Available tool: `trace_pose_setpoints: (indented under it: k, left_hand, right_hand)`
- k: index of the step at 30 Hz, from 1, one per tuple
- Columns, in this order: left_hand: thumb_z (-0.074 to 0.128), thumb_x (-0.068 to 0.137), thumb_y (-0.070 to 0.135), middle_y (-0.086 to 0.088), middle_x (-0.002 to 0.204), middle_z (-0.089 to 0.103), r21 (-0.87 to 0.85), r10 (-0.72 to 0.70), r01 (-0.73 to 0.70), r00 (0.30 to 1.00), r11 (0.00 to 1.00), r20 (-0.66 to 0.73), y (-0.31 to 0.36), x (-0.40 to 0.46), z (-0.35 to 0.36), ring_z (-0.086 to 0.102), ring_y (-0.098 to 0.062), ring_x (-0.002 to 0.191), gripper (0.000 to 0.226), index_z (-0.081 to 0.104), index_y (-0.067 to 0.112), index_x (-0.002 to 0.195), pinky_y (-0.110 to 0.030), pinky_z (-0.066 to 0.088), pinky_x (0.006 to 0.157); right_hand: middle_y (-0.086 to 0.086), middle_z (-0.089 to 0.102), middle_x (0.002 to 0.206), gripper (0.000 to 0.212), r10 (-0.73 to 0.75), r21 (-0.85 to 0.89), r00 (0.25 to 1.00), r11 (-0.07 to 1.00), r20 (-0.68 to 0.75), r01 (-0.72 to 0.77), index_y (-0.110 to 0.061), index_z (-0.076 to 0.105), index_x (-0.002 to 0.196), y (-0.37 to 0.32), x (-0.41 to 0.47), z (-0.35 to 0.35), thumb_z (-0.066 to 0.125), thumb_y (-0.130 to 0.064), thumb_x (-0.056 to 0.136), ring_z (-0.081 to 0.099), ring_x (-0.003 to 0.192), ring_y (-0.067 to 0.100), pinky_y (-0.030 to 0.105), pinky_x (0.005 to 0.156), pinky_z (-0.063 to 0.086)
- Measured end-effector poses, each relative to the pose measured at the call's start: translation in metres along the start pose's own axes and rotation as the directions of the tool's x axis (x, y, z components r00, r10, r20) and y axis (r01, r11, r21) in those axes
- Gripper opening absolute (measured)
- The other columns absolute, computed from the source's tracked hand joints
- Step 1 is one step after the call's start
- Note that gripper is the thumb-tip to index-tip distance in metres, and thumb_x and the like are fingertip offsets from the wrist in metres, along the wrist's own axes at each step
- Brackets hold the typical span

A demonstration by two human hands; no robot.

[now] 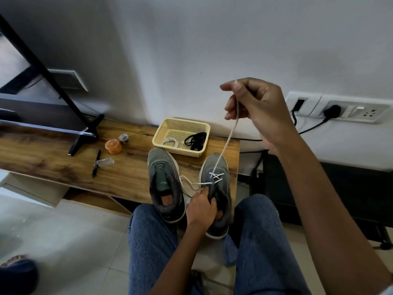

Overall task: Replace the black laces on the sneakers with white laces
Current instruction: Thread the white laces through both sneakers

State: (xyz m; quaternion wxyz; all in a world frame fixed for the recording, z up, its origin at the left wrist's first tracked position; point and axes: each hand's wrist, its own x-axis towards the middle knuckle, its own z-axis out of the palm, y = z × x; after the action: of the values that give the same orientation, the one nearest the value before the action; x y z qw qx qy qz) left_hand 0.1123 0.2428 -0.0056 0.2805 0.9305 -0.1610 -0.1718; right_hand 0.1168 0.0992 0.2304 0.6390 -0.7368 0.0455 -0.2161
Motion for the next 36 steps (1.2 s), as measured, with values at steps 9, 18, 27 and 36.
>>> trace_pose_setpoints:
  k: [9,18,27,36]
  left_hand:
    - [0.046,0.097,0.038,-0.002,0.087,0.067,-0.786,-0.113,-0.082,0.975,0.613,-0.19,0.037,0.012,-0.037,0.062,-0.02,0.083,0.026,0.067,0.035,0.081,-0.04,0.049,0.079]
    - [0.057,0.094,0.01,-0.009,0.096,0.073,-0.894,-0.208,0.124,0.978,0.431,0.035,0.037,0.013,-0.038,0.067,-0.018,0.09,0.018,0.074,0.014,0.095,-0.029,0.053,0.08]
    - [0.051,0.097,0.016,-0.001,0.079,0.068,-0.972,-0.448,-0.068,0.878,0.226,-0.166,0.025,0.025,-0.081,0.064,-0.005,0.063,0.022,0.067,0.004,0.107,-0.017,0.053,0.057]
    - [0.043,0.098,0.035,-0.01,0.126,0.057,-0.651,-0.249,-0.233,0.79,0.722,-0.56,0.028,0.04,-0.134,0.062,-0.022,0.103,0.027,0.06,0.051,0.112,-0.042,0.055,0.082]
  right_hand:
    - [0.006,0.06,0.072,0.025,0.497,-0.399,0.857,0.819,0.137,-0.412,-0.008,0.063,0.091,0.108,-0.042,0.012,0.044,-0.021,0.1,0.055,0.062,0.017,0.032,0.066,0.048]
    - [0.002,0.061,0.065,0.025,0.533,-0.325,0.835,0.821,0.138,-0.47,-0.006,0.067,0.092,0.16,-0.069,0.033,0.048,-0.02,0.099,0.057,0.059,0.011,0.029,0.063,0.048]
    - [0.007,0.07,0.088,0.02,0.527,-0.419,0.846,0.752,-0.08,-0.508,-0.008,0.072,0.088,0.187,-0.069,0.008,0.058,-0.022,0.091,0.064,0.087,0.022,0.038,0.081,0.049]
    - [0.005,0.069,0.09,0.013,0.55,-0.462,0.823,0.698,-0.142,-0.546,-0.008,0.071,0.09,0.208,-0.087,0.021,0.067,-0.019,0.085,0.064,0.089,0.018,0.028,0.078,0.047]
